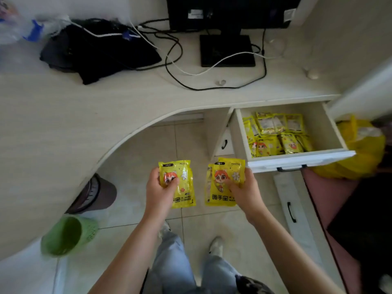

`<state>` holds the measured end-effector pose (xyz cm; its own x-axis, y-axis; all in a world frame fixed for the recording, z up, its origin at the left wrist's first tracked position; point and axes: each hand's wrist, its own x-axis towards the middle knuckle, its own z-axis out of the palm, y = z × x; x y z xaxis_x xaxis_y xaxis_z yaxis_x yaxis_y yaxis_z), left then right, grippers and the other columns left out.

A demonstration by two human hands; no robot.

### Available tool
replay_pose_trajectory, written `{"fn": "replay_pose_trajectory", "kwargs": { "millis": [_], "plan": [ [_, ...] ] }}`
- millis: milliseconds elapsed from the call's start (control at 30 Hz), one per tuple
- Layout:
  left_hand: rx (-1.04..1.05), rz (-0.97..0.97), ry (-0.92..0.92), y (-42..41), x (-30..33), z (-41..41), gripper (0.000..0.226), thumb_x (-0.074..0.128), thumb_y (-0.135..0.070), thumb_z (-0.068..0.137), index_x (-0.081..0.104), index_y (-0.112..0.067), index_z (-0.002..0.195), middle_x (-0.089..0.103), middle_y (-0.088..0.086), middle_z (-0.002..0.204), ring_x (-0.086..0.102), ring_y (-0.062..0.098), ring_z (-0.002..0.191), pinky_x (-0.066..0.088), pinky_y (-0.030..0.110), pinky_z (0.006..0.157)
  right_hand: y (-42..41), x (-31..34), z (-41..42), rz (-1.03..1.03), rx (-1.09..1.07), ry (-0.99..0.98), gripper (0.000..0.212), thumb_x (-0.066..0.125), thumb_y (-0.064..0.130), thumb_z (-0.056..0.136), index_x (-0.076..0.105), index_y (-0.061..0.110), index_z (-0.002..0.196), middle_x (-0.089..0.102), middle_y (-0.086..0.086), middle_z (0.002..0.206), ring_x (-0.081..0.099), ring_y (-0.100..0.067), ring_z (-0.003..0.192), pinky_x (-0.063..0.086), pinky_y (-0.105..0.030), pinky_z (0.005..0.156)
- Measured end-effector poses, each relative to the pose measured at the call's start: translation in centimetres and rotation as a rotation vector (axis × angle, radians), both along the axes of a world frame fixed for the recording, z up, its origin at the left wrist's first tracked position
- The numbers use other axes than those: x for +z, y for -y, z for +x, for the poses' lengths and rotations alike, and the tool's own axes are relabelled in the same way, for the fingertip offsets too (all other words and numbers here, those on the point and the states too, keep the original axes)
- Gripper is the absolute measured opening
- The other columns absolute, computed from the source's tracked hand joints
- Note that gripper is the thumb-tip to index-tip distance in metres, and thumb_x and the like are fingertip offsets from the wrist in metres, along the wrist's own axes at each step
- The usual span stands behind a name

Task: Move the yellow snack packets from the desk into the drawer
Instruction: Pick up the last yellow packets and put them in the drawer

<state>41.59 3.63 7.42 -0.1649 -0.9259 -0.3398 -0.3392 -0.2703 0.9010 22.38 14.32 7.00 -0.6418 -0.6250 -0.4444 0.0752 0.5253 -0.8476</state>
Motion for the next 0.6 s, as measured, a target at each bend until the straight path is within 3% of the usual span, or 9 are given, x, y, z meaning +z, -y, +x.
{"fn": "replay_pose_trajectory", "kwargs": {
  "millis": [167,333,533,600],
  "plan": [
    [-0.049,0.06,-0.046,-5.1,-0.2,-6.6,0.023,0.069,-0.008,0.081,0.061,-0.022,0.097,0.069,-0.001,0.085,0.064,0.003,0.063,0.049,0.016,0.051,-5.8,0.0,-5.5,-0.015,-0.104,0.012,0.03,0.069,0.019,0.083,0.053,0.03,0.106,0.066,0.004,0.101,0.066,-0.014,0.092,0.058,-0.036,0.075],
    [-0.087,0.108,-0.065,-7.3,-0.3,-12.1,0.022,0.07,-0.008,0.08,0.061,-0.024,0.092,0.07,-0.004,0.082,0.066,0.004,0.064,0.05,0.018,0.05,-8.9,-0.3,-10.1,-0.023,-0.182,0.028,0.029,0.07,0.02,0.082,0.051,0.031,0.103,0.066,0.006,0.098,0.067,-0.013,0.09,0.058,-0.034,0.073],
    [-0.133,0.162,-0.051,-6.4,-0.7,-18.4,0.023,0.07,-0.01,0.079,0.061,-0.023,0.094,0.072,0.003,0.089,0.07,0.024,0.08,0.058,0.039,0.069,-9.3,-1.3,-15.6,-0.005,-0.25,0.032,0.035,0.07,0.021,0.082,0.053,0.026,0.111,0.066,0.003,0.102,0.067,-0.014,0.092,0.058,-0.036,0.075],
    [-0.148,0.175,-0.048,-5.2,-0.8,-20.4,0.022,0.071,-0.01,0.079,0.061,-0.024,0.092,0.072,0.003,0.089,0.07,0.027,0.082,0.057,0.044,0.073,-8.5,-1.6,-17.4,-0.012,-0.254,0.048,0.03,0.071,0.02,0.082,0.054,0.03,0.105,0.067,0.003,0.102,0.067,-0.013,0.09,0.058,-0.033,0.072]
  ]
}}
